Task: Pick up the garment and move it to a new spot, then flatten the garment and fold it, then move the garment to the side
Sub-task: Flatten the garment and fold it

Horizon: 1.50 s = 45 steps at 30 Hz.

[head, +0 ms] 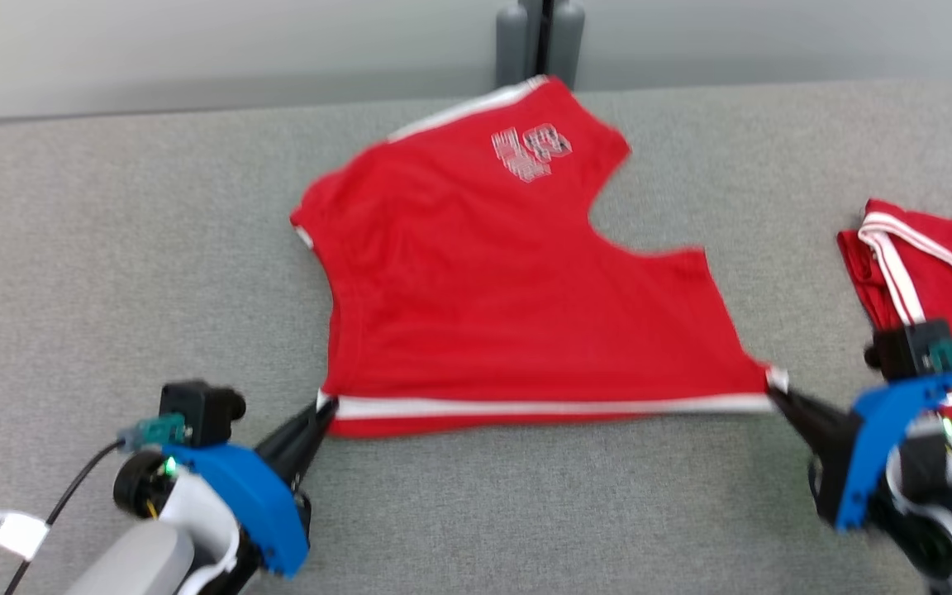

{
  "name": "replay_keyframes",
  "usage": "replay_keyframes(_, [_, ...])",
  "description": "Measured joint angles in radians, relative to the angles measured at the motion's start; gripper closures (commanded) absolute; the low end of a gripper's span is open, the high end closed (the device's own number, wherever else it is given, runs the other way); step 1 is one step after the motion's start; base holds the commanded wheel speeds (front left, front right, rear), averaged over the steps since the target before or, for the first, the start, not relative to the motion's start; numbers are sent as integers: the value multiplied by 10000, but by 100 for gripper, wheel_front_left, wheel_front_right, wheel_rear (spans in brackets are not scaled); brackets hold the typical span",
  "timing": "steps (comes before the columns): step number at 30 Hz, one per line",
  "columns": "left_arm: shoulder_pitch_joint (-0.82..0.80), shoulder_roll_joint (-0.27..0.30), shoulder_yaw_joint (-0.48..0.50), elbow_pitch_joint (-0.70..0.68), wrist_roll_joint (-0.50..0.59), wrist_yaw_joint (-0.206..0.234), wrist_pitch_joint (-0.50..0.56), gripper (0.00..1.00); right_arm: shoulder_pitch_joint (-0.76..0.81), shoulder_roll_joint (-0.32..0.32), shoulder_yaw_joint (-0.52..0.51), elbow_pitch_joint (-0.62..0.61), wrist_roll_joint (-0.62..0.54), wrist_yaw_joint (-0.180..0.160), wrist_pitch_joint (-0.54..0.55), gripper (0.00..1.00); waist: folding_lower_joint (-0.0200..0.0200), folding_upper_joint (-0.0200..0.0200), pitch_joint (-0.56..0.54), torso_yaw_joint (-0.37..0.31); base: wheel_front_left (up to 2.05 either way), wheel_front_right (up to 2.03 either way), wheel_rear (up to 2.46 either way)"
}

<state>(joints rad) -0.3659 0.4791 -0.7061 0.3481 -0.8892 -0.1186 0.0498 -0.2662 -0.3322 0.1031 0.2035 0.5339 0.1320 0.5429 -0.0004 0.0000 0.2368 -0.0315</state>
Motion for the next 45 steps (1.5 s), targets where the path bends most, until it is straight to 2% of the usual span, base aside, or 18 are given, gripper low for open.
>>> replay_keyframes(5, [1506, 936, -171, -2495, -514, 968, 1223, 100, 2858, 543, -1482, -2941, -159, -4, 2228, 100, 0, 0, -435, 40, 0, 0, 0])
replay_keyframes(9, [2429, 1733, -198, -5022, -811, 1862, 2109, 100, 4523, 1519, -2656, -5536, -575, -12, 3666, 100, 1, 0, -390, 121, 0, 0, 0])
replay_keyframes(12, [2843, 2077, -136, -6456, -1101, 2318, 2460, 100, 4791, 1998, -3223, -6980, -997, -13, 4128, 100, 1, 0, -271, 150, 0, 0, 0])
replay_keyframes(16, [2830, 2176, 201, -7127, -1356, 2644, 2569, 100, 4156, 2067, -3369, -7499, -1287, -13, 4295, 100, 2, 0, -37, 145, 0, 0, 0])
replay_keyframes(19, [2490, 1935, 489, -6953, -1561, 2708, 2514, 100, 2971, 1875, -3181, -7217, -1283, -12, 4286, 100, 4, 0, 174, 154, 0, 0, 0])
replay_keyframes(26, [793, 696, 1093, -5522, -1854, 2673, 2157, 100, -682, 1131, -2378, -5273, -1319, -12, 3620, 100, 5, 0, 910, 351, 0, 0, 0])
replay_keyframes(32, [-666, -307, 1120, -3896, -1902, 2293, 1948, 100, -3273, 775, -1576, -3078, -1471, -13, 3110, 100, 6, 0, 1592, 824, 0, 0, 0])
replay_keyframes(39, [-1920, -1185, 1074, -2031, -1425, 2038, 1273, 100, -5226, 757, -1051, -639, -1649, -13, 1971, 100, 6, 0, 2301, 1521, 0, 0, 0])
replay_keyframes(45, [-2372, -1852, 905, -1024, -1335, 1494, 698, 100, -6122, 675, -876, 869, -1781, -13, 974, 100, 6, 0, 2662, 2073, 0, 0, 0])
